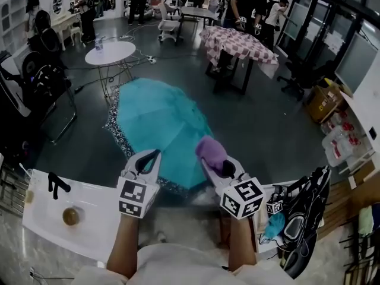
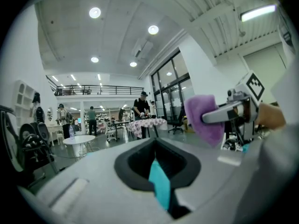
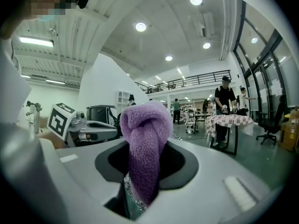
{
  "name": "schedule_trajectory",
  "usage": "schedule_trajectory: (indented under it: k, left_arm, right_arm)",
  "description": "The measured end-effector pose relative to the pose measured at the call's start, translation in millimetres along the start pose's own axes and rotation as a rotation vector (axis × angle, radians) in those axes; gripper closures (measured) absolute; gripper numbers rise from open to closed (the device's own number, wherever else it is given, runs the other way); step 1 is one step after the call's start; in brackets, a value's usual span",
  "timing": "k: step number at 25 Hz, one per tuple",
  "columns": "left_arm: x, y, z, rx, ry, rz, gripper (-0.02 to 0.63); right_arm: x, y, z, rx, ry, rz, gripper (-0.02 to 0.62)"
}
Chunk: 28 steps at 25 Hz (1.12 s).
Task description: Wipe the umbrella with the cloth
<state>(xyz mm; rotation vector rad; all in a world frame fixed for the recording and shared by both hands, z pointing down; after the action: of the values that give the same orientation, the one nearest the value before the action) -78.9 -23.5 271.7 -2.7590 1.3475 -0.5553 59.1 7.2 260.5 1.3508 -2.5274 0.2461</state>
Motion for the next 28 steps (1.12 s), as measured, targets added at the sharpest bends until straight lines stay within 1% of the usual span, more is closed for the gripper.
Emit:
schedule_trajectory:
  k: [8,19,28]
  left_arm:
    - [-25,-51,1,-0.013,0.002,0.004,0.603]
    - [-77,-110,-2,0.009,0.006,0.016,0.603]
    - [-105,-133,-2,0.017,-0.002,0.021,0.603]
  right_arm:
    - [-54,9,-20,-0.031,0.024,-0.006,0.46]
    - [-120,38,-38,-0.043,0.008,-0.001,0.462]
    - [-147,55,-47,-0.066,0.013,-0.007,0.468]
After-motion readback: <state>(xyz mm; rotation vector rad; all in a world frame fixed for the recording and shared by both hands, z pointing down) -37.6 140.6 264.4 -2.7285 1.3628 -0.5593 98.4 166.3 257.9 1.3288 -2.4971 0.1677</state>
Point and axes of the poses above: the fingertips, and each gripper's own axes: x forward along the fingers, y to its left, z out of its top, the point moved 1 cm from there along -x, backward along the fingers, and after that the axes turned 11 degrees about y, right-handed, at the moved point
